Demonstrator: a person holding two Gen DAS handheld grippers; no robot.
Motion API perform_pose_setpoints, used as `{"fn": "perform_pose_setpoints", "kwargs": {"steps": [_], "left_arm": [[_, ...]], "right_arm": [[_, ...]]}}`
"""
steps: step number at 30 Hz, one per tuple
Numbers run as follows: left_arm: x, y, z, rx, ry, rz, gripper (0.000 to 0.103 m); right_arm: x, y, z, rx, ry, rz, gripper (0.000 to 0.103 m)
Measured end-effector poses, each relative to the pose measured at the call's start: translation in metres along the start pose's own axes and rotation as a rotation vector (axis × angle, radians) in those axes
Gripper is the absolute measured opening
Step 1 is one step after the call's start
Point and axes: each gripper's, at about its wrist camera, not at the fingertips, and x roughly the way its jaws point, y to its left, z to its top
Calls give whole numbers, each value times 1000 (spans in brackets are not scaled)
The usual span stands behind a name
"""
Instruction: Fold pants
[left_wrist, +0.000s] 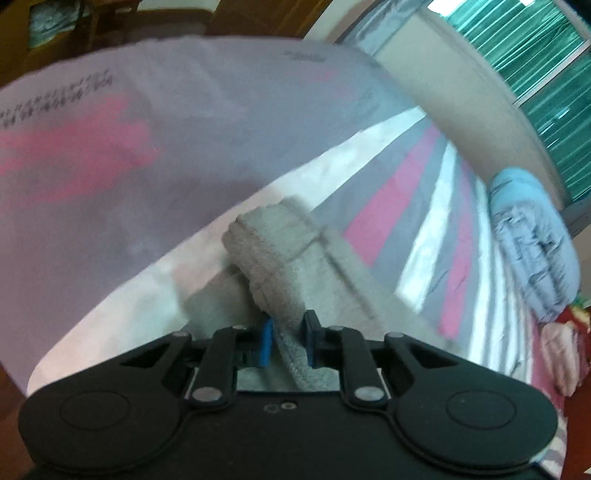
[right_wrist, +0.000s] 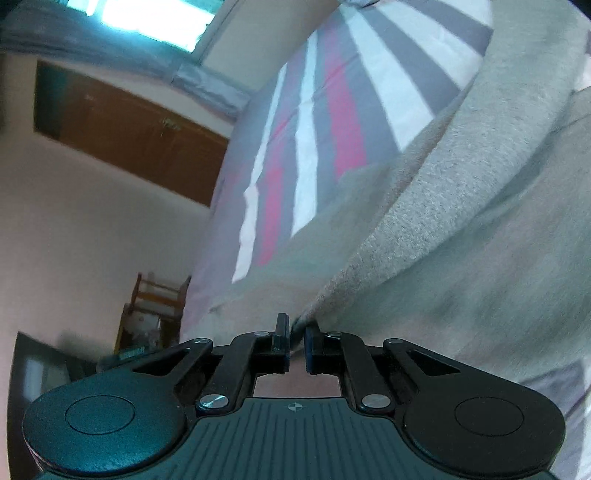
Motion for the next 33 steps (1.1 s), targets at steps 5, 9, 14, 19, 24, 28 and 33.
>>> {"fn": "perform_pose_setpoints", "kwargs": {"steps": [5,9,14,19,24,28,33], "left_arm": [[28,32,-18,-38,56,54,30],[17,36,-15,-83,81,15,41],[-5,40,-20,-110,82,-41,41],[-11,17,-33,-58,92,-65,41],[-1,-27,-48,54,130,-89,41],[15,-37,-58,56,146,-66,41],[26,-30,-73,44,187,-33,51]], "right_arm": [[26,-14,-35,-22,60,-97,9],[41,-28,-41,16,99,-135,9],[29,-34,-23,60,87,-101,48],[25,-31,-22,-4,56,-152,29],[19,-39,-34,1,45,-184,7],[15,-20,-37,-49,27,-194,7],[23,-32,-41,-54,31,-250,6]]}}
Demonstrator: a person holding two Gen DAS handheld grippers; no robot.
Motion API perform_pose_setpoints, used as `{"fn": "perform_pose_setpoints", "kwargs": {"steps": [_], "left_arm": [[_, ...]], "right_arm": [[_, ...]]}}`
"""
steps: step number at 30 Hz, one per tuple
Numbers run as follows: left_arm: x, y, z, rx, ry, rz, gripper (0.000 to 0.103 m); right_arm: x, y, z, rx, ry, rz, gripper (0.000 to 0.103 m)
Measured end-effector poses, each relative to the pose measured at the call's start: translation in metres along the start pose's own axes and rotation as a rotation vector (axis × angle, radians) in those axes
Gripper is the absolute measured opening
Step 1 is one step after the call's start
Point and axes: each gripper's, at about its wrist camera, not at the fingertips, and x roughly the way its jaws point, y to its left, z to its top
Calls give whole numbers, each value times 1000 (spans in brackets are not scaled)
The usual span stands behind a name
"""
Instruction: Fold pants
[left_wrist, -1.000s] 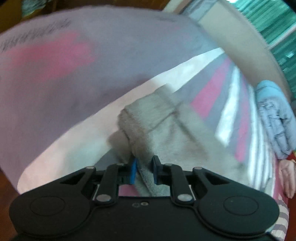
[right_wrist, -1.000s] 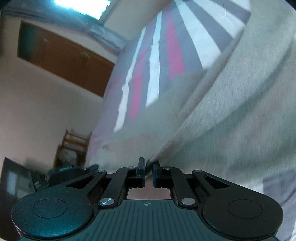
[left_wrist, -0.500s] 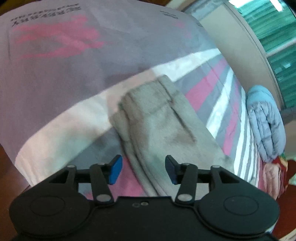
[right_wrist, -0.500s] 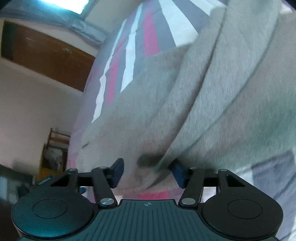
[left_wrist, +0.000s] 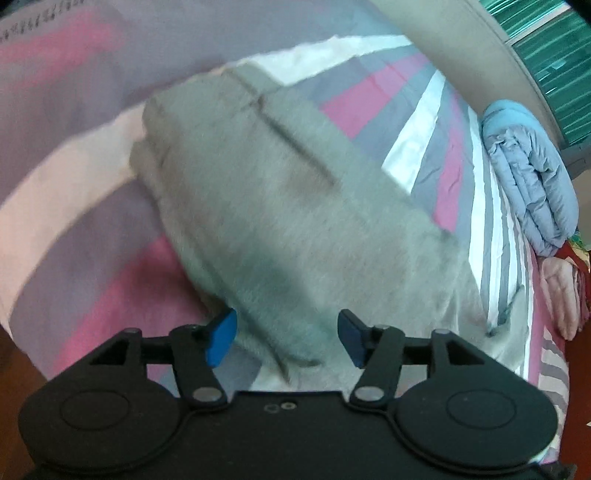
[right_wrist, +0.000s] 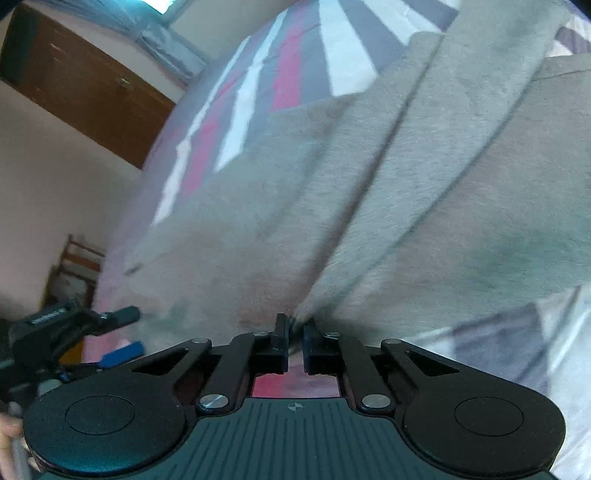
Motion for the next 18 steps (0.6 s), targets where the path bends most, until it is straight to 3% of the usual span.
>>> {"fn": "perform_pose_setpoints", "kwargs": {"steps": [5,8,11,14,18], "left_arm": [[-24,-20,-1,43,-85,-10,51],[-26,-47,-1,94,-73,-46,51],[-10,-66,-12,124,-34,-50,51],[18,-78,-27,171,-15,17,51],[41,-101,-55,369,-44,176,51]], "right_arm": [[-3,13,4,-47,0,7,7],[-16,5,15,1,-10,62,15],[-32,-5,26,-11,-56,37,15],[-45,-23,40,30,-84,-3,15],[-54,-26,53,22,-101,-46,15]]}}
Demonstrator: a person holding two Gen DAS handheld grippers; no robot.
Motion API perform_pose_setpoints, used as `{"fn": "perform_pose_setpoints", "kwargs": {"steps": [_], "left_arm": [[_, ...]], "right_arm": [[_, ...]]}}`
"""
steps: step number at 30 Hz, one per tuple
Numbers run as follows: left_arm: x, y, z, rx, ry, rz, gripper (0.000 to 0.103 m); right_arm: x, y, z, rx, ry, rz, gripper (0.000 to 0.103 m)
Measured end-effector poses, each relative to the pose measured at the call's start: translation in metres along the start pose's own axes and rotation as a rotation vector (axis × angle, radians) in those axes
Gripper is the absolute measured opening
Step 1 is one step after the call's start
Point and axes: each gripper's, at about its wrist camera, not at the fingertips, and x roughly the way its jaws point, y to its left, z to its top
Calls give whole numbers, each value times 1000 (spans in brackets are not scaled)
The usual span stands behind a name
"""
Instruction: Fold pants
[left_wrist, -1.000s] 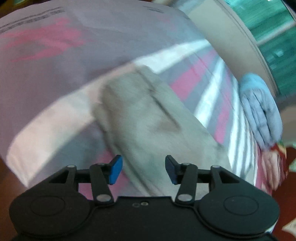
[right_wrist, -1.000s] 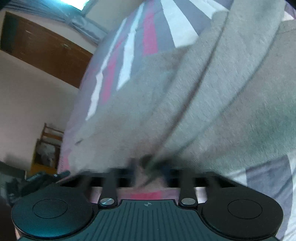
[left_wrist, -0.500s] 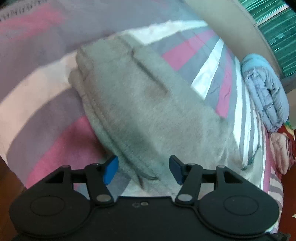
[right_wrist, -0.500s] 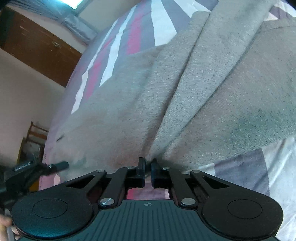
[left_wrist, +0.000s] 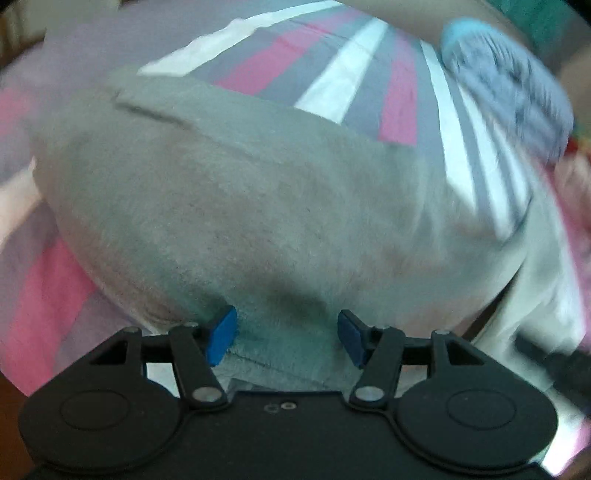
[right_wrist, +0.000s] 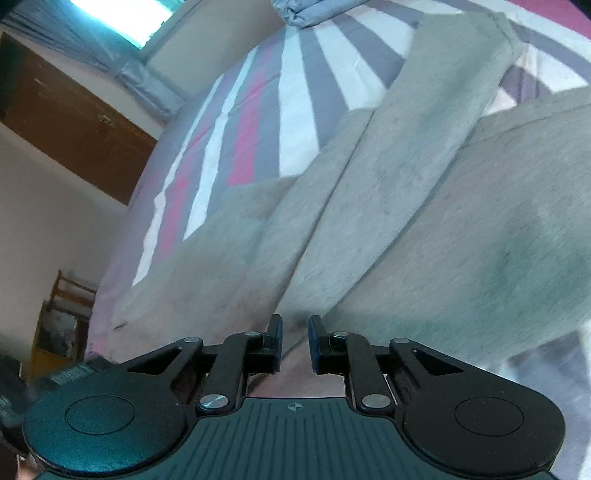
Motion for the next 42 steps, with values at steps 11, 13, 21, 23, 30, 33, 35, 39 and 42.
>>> {"fn": "perform_pose_setpoints", "kwargs": {"steps": [11,13,21,23,30,33,35,39,42], "left_arm": [[7,-36,-22,202,-66,192,52],[7,-39,-26,208,-76,205,52],[5,-37,-27,229,-88,183,52],[5,-38,-29,237,-93,184,52],[6,-39,-30,249,-99,183,53],[5,-40,-30,253,-99,185,53],[6,-41,-30,254,-99,190,53],[6,-42,-32,255,-106,199,53],[5,-43,-32,248,-104,201,53]], "right_arm": [[40,27,42,-86,20,-261,51],[41,22,45,-81,22,-310,54],[32,5,51,-91,5,-349,4],[14,-2,44,-99,-10,-317,4],[-30,-49,-10,-6,-20,-248,4],[-28,-69,-32,41,-1,-237,0],[-34,-68,-31,47,4,-208,0],[-51,-51,-18,-42,-26,-177,1],[-52,-33,2,-130,-62,-218,2]]}}
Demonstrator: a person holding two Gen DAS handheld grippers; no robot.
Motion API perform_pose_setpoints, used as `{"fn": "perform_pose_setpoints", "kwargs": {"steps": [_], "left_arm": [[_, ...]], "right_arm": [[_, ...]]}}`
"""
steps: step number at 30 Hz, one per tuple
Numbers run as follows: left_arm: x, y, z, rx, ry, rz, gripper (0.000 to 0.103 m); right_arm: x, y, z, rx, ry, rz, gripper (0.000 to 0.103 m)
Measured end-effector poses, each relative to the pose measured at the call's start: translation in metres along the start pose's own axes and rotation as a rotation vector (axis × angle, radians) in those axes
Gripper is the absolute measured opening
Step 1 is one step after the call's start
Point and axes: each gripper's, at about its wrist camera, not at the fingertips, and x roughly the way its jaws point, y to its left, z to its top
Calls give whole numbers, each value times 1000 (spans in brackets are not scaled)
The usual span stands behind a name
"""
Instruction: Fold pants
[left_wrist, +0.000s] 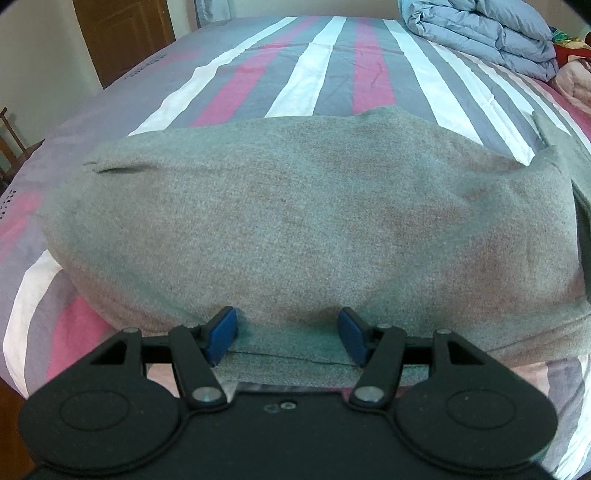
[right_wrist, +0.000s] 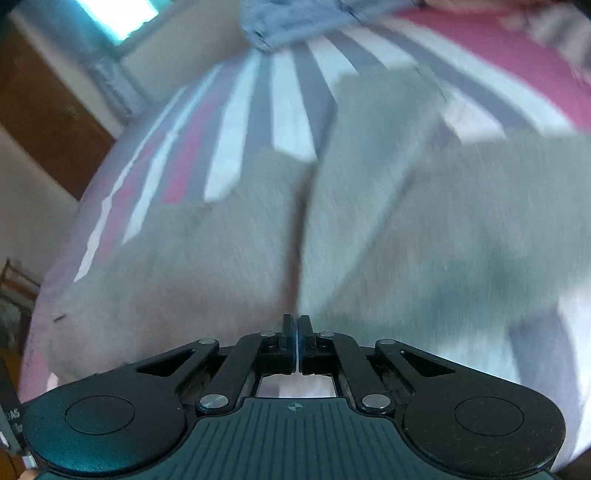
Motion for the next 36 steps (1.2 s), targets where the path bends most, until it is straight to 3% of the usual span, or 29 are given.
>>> {"fn": "perform_pose_setpoints", "kwargs": {"steps": [1,2,4,5,6,8,9,11,14,18,19,20,21,26,34,36], "left_arm": [[0,0,0,-4,1,-1,53],[0,0,0,-4,0,-1,53],[0,1,0,-6,-3,-2,53],[0,1,0,-7,-4,-4,53],[0,1,-1,-9,-4,-5,53],[0,2,-1,-12,-6,-8,53],[0,3,-1,-14,-7,-10,54],[0,3,-2,-16,-10,-11,54],[0,3,-4,-14,-17,-9,54],[-1,3,-4,-12,-15,-9,54],[-1,3,-4,-12,-13,-10,54],[-1,4,-3,-12,-12,-12,54],[-1,4,-3,-11,-13,-12,54],[-1,4,-4,-7,-20,-10,54],[-1,5,-5,-1,-24,-9,54],[-1,4,-5,8,-26,-5,54]], "right_arm": [[4,3,8,-10,-1,-17,3],[9,6,17,-21,-5,-33,11],[21,17,33,-65,-17,-111,55],[26,18,35,-86,-17,-138,87],[32,24,38,-116,-28,-152,88],[39,28,39,-145,-30,-204,85],[45,29,40,-145,-26,-234,73],[57,29,41,-154,-14,-292,64],[71,23,40,-168,15,-359,59],[78,19,43,-138,41,-350,59],[77,20,42,-156,36,-346,52],[77,20,41,-165,34,-348,25],[74,15,41,-150,30,-348,17],[44,-9,36,-93,10,-275,13],[-36,-25,-1,8,-86,-65,10],[-27,-34,-16,5,-63,-99,10]]}}
